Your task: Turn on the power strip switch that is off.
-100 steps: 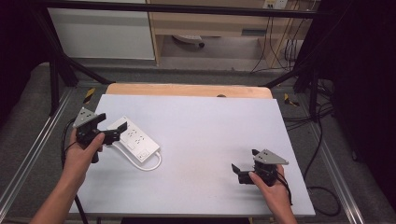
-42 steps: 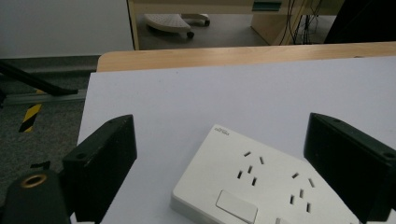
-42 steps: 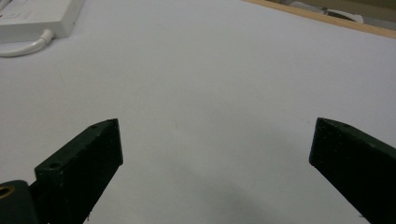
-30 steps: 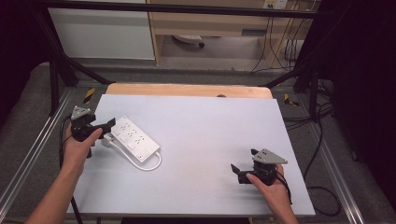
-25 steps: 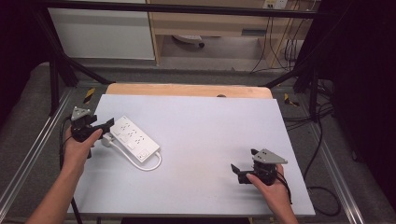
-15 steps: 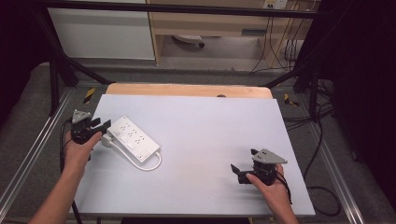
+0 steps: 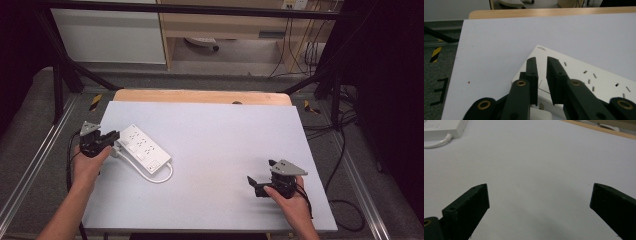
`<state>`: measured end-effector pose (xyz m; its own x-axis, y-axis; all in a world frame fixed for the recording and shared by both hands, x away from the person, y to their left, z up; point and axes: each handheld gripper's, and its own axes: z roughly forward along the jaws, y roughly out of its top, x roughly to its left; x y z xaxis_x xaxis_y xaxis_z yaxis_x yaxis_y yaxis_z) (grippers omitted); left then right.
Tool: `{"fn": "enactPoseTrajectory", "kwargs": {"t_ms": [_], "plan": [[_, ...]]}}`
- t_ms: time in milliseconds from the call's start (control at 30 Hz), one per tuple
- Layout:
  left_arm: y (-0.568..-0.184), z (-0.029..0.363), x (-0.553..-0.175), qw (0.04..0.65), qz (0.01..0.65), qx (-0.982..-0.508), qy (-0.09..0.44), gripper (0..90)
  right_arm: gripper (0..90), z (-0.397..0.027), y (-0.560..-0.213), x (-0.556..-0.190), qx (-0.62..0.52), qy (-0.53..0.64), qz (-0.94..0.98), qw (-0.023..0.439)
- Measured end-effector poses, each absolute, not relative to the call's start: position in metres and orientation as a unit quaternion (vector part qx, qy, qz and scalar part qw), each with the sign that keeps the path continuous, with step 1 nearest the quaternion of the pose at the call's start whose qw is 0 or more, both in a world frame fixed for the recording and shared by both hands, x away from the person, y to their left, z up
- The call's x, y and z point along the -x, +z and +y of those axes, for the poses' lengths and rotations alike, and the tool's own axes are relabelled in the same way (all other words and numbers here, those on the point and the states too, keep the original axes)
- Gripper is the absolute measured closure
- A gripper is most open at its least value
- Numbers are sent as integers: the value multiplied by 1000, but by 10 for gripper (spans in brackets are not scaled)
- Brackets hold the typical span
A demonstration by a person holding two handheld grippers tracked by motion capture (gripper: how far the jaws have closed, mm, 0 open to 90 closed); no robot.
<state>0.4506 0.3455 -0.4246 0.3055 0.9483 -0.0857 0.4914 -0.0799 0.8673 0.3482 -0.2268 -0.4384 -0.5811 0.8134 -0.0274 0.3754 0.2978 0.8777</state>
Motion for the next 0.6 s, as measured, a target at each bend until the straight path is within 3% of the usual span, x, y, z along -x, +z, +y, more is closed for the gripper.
{"fn": "enactPoseTrajectory", "kwargs": {"t_ms": [600], "plan": [[-433, 338, -446, 439, 510, -697, 248, 900, 28, -227, -439, -348, -385, 446, 770, 245]]}}
